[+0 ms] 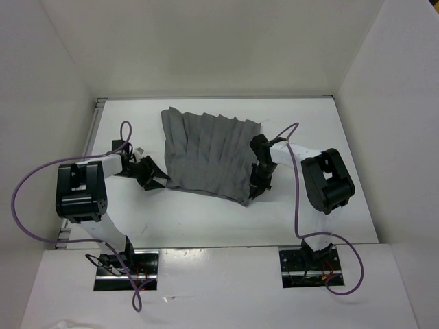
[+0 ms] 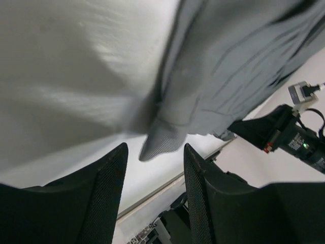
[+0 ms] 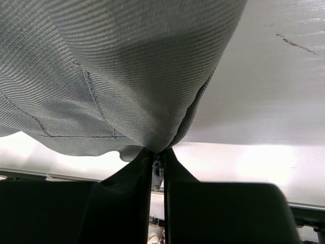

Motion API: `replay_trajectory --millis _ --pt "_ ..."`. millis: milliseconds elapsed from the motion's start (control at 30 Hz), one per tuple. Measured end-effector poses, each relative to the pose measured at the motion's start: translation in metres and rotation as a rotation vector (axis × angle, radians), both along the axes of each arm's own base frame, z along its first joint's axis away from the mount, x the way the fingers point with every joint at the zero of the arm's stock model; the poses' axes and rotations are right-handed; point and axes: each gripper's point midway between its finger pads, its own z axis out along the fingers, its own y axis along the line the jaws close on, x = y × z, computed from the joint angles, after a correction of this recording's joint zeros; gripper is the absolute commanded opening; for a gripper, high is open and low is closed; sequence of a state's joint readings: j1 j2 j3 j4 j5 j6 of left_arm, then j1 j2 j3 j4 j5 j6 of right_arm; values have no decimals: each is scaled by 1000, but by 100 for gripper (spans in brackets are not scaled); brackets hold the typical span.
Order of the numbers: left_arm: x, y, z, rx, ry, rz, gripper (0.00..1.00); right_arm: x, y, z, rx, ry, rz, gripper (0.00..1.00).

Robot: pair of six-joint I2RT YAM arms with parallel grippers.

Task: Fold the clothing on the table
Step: Flatten the skirt out

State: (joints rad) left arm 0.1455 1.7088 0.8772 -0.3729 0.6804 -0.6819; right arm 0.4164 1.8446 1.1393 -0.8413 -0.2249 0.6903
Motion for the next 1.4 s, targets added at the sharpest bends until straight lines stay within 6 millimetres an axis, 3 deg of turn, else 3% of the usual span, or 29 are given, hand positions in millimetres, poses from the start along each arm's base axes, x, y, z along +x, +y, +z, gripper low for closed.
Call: replay_trajectory --millis 267,533,567,767,967,1033,1100,1200,1300,1400 --pt "12 4 -13 24 -12 27 54 0 0 0 0 0 0 0" --pt "16 -12 -16 -29 -16 1 45 0 0 0 0 0 0 0" --pt "15 -14 -16 -35 -14 -5 43 0 0 0 0 -1 1 0" --pt "8 -16 -19 -38 10 -14 5 0 0 0 -1 0 1 0" --pt "-2 -21 -11 -78 32 -44 0 4 -3 4 -22 -15 2 0" --pt "-2 -24 2 -101 36 -52 0 12 -5 13 -28 -36 -3 0" --pt "10 -26 27 -122 -4 -60 0 26 -3 29 -20 -78 -3 0" --pt "58 -27 89 -153 -180 -75 0 75 1 74 26 -221 -16 0" --pt "112 -25 164 -159 -397 -85 0 141 -4 144 73 -437 -47 0" --pt "162 -19 238 -160 -621 -94 0 207 -19 237 91 -702 -85 0"
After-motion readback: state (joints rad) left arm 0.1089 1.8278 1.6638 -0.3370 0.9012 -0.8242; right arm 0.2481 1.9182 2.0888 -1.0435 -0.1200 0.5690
